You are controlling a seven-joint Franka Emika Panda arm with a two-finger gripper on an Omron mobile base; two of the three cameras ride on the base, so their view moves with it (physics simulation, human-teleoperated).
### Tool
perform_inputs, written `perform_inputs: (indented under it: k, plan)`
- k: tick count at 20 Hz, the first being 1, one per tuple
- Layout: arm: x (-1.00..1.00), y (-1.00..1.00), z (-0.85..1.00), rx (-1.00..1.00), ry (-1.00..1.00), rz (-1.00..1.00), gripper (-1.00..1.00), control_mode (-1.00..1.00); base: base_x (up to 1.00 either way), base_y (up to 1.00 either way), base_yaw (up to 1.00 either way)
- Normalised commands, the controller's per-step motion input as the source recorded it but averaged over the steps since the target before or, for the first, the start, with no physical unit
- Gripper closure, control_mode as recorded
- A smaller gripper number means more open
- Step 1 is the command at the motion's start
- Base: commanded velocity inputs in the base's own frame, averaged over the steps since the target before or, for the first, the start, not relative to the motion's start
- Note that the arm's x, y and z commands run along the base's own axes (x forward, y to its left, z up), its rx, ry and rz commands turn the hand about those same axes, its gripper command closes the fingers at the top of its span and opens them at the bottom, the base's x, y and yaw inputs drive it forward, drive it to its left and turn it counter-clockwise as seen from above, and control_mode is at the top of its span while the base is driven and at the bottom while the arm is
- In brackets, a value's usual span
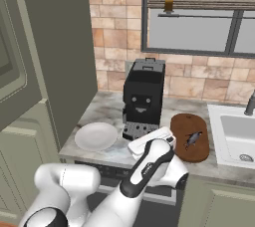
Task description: Pick the fish from the plate and place it on the cutting board. Then pick the condiment bottle from the cabinet and place it next to the cutting board.
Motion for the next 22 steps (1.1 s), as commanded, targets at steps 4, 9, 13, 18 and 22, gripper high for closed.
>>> perform_inputs:
  k: [4,9,13,18,22]
  plan:
    - [0.00,0.00,0.51,0.00,0.00,0.00,-1.00,-1.00,0.00,0.00,0.00]
    - [-0.01,0.00,0.53,0.00,0.00,0.00,-1.00,-1.00,0.00,0.00,0.00]
    - [-0.05,0.00,0.54,0.00,0.00,0.00,-1.00,-1.00,0.00,0.00,0.00]
    - [-0.08,0.00,0.54,0.00,0.00,0.00,-1.00,-1.00,0.00,0.00,0.00]
    - [-0.22,0.00,0.64,0.00,0.00,0.00,-1.00,-1.00,0.00,0.00,0.00]
